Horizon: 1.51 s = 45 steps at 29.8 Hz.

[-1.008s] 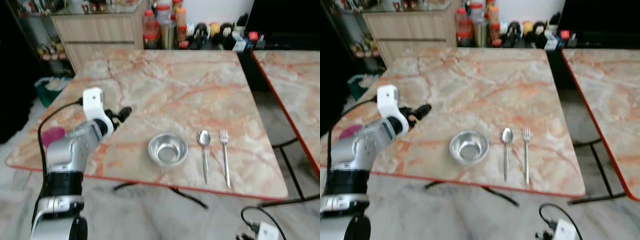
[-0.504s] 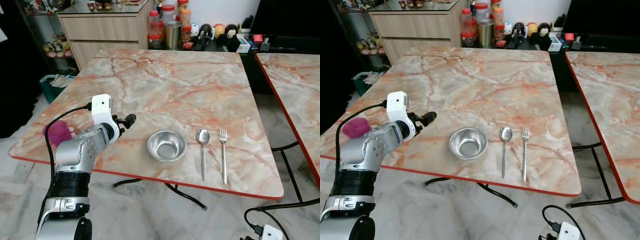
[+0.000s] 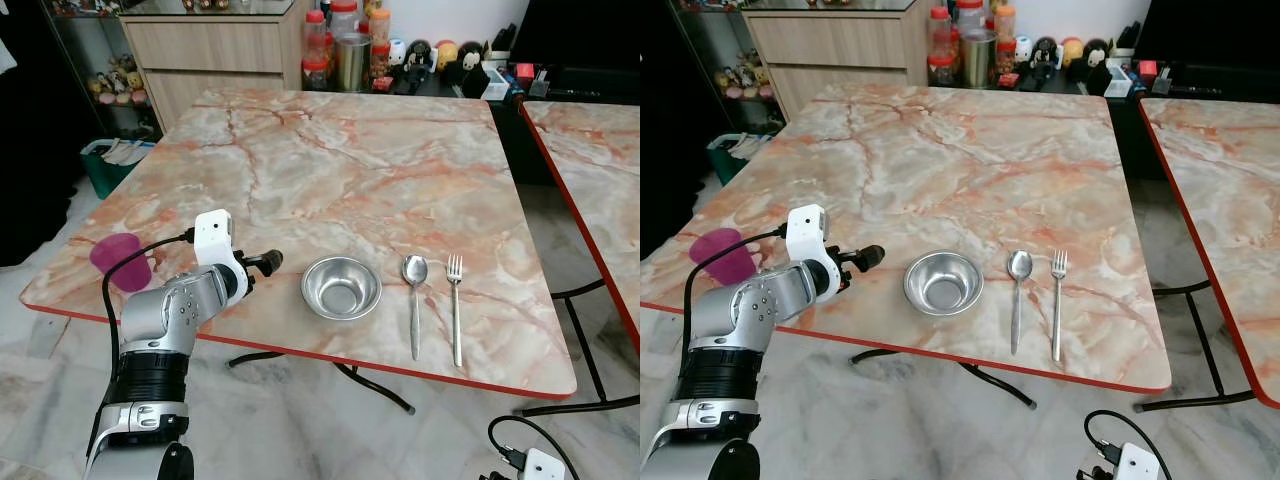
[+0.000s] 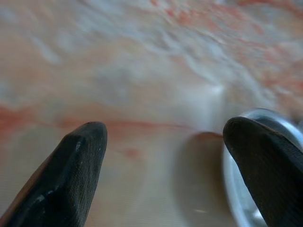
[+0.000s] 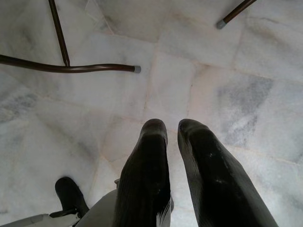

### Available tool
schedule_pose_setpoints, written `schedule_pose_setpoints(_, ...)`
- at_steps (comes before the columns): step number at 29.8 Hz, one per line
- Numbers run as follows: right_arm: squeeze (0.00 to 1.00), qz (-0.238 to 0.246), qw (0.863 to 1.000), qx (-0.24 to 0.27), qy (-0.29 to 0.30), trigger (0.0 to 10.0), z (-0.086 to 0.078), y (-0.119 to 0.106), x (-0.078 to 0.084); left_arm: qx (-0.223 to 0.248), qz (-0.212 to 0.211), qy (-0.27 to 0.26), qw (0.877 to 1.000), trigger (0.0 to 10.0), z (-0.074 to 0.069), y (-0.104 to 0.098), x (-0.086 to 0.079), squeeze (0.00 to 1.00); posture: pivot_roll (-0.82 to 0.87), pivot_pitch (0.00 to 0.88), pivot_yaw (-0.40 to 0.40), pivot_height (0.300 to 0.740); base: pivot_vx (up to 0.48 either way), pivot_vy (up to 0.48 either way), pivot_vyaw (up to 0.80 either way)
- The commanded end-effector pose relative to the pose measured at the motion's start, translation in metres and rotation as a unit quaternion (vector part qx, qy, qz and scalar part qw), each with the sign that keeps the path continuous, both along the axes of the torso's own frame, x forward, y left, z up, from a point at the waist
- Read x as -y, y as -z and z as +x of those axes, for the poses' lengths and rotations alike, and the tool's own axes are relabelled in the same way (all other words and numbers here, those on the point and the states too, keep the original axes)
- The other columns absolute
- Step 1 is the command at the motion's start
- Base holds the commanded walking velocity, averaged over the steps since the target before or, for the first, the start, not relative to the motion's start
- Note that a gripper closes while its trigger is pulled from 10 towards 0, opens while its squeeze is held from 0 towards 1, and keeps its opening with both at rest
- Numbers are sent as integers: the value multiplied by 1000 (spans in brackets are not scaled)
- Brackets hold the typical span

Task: Setting the table

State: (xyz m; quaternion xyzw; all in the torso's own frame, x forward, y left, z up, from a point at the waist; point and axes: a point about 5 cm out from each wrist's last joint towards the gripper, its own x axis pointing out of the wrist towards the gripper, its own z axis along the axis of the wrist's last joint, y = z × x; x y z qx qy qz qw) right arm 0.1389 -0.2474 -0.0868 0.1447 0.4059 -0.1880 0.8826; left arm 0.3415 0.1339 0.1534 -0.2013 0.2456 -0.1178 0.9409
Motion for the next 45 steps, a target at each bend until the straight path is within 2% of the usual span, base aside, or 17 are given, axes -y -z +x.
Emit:
schedule_pose_setpoints(1,0,4,1000,-7,0,10000,-2,1,0,2,-25,8,1000,10000,1,-10,5,1000,86,71,9,740,0,0,0)
schedule_pose_setpoints(5,0,5,1000,-6,1,10000,-2,1,-1,-13,-38,8,999,10000,0,-7,10,1000,83,70,12,740,0,0,0)
schedule_pose_setpoints(6,0,6,1000,-6,1,10000,-2,1,-1,-20,-36,4,999,10000,1,-6,10,969,83,70,12,740,0,0,0)
schedule_pose_setpoints(7,0,6,1000,-6,1,10000,-2,1,-1,-23,-33,2,999,10000,1,-5,11,63,82,67,14,740,0,0,0)
schedule_pose_setpoints(8,0,6,1000,-6,1,10000,-2,1,-1,-23,-33,2,999,10000,1,-5,11,63,82,67,14,740,0,0,0)
schedule_pose_setpoints(9,0,6,1000,-6,1,10000,-2,1,-1,-25,-32,0,999,10000,1,-4,11,0,82,65,16,740,0,0,0)
schedule_pose_setpoints(18,0,10,1000,-4,-1,10000,-3,2,-3,-37,-15,24,999,10000,-2,0,20,0,75,46,23,740,0,0,0)
schedule_pose_setpoints(25,0,11,1000,-2,1,10000,-3,2,-4,-47,2,50,998,10000,-2,9,39,0,70,46,25,740,0,0,0)
schedule_pose_setpoints(34,0,12,1000,-1,4,10000,-3,2,-5,-43,27,47,998,10000,2,11,38,0,74,52,23,740,0,0,0)
schedule_pose_setpoints(45,0,12,1000,1,6,10000,-2,2,-5,-42,15,52,998,10000,5,14,47,0,67,49,23,740,0,0,0)
